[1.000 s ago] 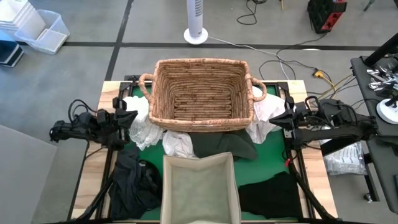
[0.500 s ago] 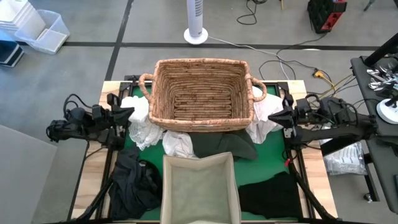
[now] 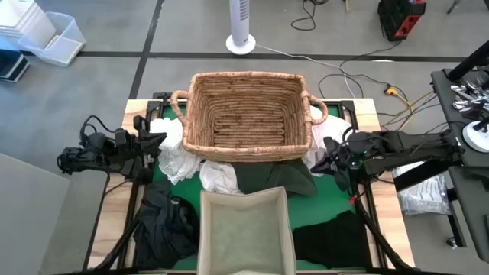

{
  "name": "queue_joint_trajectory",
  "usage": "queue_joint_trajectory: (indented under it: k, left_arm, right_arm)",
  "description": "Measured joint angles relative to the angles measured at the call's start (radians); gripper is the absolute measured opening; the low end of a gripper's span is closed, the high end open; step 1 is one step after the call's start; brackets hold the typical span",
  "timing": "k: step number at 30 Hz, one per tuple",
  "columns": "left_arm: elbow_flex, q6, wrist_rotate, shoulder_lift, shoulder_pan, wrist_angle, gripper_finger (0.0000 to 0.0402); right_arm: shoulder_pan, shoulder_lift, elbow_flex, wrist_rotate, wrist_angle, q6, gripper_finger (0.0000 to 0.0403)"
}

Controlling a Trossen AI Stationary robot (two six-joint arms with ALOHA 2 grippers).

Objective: Sort clothes
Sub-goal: Put the green shirt into the brown basket

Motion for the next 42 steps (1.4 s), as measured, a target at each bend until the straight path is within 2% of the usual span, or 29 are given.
queue_joint_trajectory:
  k: [6, 11, 14, 17, 23, 28, 31, 34, 42]
  left_arm:
    - [0.000, -0.034, 0.000, 0.000, 0.000, -0.018, 0.0000]
    - [-0.009, -0.038, 0.000, 0.000, 0.000, -0.023, 0.0000]
    - [-0.009, -0.056, 0.000, 0.001, 0.000, -0.021, 0.0000]
    - [-0.009, -0.057, 0.000, 0.001, 0.000, -0.021, 0.0000]
    - [-0.009, -0.056, 0.000, 0.001, 0.000, -0.020, 0.0000]
    - [-0.010, -0.055, 0.000, 0.001, 0.000, -0.020, 0.0000]
    - [-0.012, -0.055, 0.000, 0.002, 0.000, -0.021, 0.0000]
    - [-0.012, -0.056, 0.000, 0.006, 0.000, -0.021, 0.0000]
    - [-0.012, -0.056, 0.000, 0.010, 0.000, -0.019, 0.0000]
  right_arm:
    - [0.056, 0.038, 0.001, 0.007, -0.150, 0.095, 0.0013]
    - [0.082, 0.047, 0.000, 0.055, -0.380, 0.182, 0.0013]
    - [0.102, 0.044, -0.013, 0.059, -0.421, 0.208, 0.0013]
    - [0.127, 0.044, -0.027, 0.076, -0.411, 0.196, 0.0013]
    - [0.213, 0.044, -0.096, 0.175, -0.318, 0.188, 0.0013]
    - [0.319, 0.033, -0.150, 0.317, -0.297, 0.247, 0.0013]
    - [0.383, 0.020, -0.191, 0.404, -0.240, 0.264, 0.0013]
    - [0.424, 0.008, -0.240, 0.448, -0.175, 0.287, 0.0013]
    - [0.460, 0.007, -0.344, 0.553, 0.038, 0.269, 0.0013]
